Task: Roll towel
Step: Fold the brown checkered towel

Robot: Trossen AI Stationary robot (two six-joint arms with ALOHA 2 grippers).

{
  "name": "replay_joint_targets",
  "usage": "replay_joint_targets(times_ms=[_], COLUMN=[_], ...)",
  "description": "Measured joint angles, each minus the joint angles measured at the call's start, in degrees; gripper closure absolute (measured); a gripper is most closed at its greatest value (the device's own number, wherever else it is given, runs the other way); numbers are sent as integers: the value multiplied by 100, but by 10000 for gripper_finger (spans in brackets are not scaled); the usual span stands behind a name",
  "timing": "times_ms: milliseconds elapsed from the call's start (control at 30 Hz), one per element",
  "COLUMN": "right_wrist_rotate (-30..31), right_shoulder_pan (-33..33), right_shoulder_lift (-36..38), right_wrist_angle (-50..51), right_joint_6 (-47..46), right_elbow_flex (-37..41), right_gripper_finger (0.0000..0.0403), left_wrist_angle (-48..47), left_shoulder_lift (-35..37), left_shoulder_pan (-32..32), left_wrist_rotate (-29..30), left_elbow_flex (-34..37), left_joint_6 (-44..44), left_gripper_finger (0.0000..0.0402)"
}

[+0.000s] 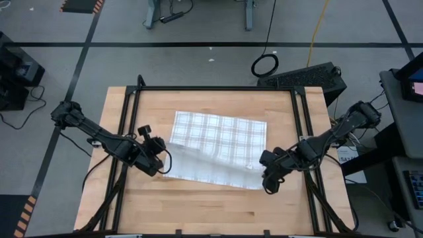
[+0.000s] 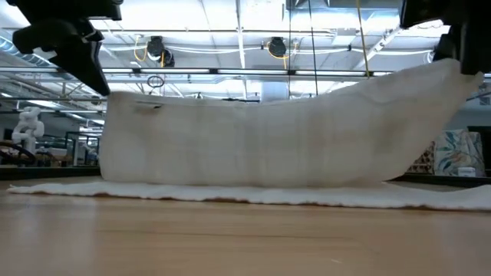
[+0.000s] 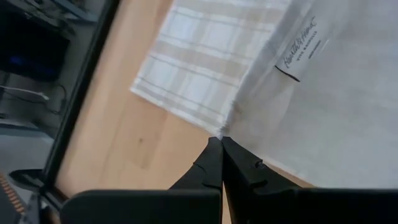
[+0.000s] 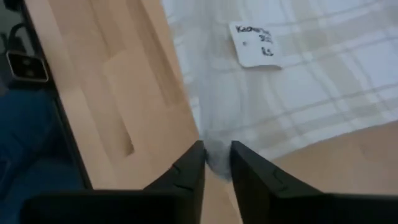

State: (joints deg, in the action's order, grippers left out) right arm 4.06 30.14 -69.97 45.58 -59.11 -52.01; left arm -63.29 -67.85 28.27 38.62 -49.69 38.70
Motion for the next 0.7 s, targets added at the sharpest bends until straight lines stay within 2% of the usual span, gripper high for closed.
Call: replay_joint_targets(times_ms=[200, 367, 567, 700], right_wrist_rotate=[9, 250, 1017, 1171], right_shoulder_pan=[304, 500, 722, 930], right_shoulder_lift=[-46, -46, -78, -275], right_wrist_angle=[-91, -92, -92, -235], right_joint_6=[-28, -125, -142, -160], right_elbow_flex=[0, 0, 0, 0], right_gripper_finger=[269, 235, 225, 231], left_wrist_angle=[65, 542, 888, 887], left_shoulder_lift=[0, -2, -31, -31], left_shoulder_pan=[0, 38, 157, 283], left_wrist_rotate=[-526, -930, -1153, -1126], left_elbow_flex=[6, 76, 76, 76], left_joint_6=[-10, -172, -162, -147], left_gripper_finger=[396, 365, 301, 270])
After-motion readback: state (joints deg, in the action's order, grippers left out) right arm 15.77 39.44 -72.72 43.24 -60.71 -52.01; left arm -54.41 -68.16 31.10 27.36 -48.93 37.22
